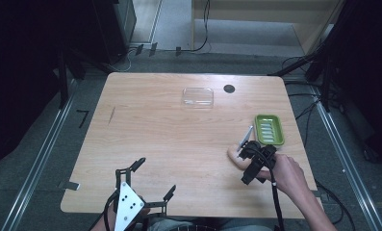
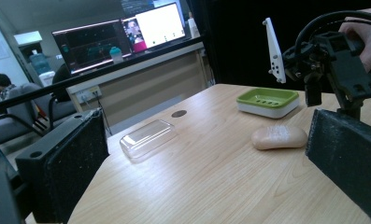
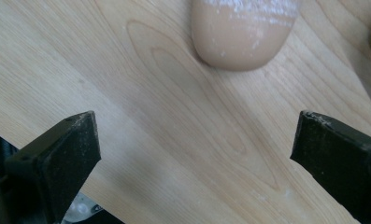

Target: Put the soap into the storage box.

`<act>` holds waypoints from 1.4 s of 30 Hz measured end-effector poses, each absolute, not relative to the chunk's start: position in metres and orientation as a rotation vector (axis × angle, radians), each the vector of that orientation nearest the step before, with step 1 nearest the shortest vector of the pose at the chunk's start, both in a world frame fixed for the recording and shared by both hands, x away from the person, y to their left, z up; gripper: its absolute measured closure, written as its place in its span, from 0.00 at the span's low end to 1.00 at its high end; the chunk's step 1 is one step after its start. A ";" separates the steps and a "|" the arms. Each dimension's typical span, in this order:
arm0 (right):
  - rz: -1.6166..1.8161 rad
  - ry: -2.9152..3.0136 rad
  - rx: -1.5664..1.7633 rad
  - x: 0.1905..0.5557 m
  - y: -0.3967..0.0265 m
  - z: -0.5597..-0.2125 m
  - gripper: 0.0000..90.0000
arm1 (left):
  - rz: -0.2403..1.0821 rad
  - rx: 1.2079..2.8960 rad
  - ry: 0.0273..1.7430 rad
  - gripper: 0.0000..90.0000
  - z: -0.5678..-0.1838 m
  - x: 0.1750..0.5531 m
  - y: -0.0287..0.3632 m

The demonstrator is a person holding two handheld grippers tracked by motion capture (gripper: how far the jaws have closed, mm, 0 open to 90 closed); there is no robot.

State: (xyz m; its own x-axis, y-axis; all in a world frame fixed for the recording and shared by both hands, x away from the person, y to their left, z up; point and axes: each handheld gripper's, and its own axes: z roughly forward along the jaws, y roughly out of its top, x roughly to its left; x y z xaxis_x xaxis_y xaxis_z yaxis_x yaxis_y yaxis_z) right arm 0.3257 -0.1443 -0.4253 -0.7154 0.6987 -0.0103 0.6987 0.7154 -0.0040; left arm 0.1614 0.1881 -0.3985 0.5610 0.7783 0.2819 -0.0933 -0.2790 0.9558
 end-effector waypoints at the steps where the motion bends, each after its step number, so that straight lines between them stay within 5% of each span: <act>1: -0.020 2.904 1.179 0.327 -0.143 -0.425 0.01 | 0.944 1.646 0.585 0.00 -0.399 0.161 0.188; 42: -0.050 2.894 1.306 0.388 -0.114 -0.453 0.00 | 0.944 1.652 0.572 0.00 -0.399 0.161 0.188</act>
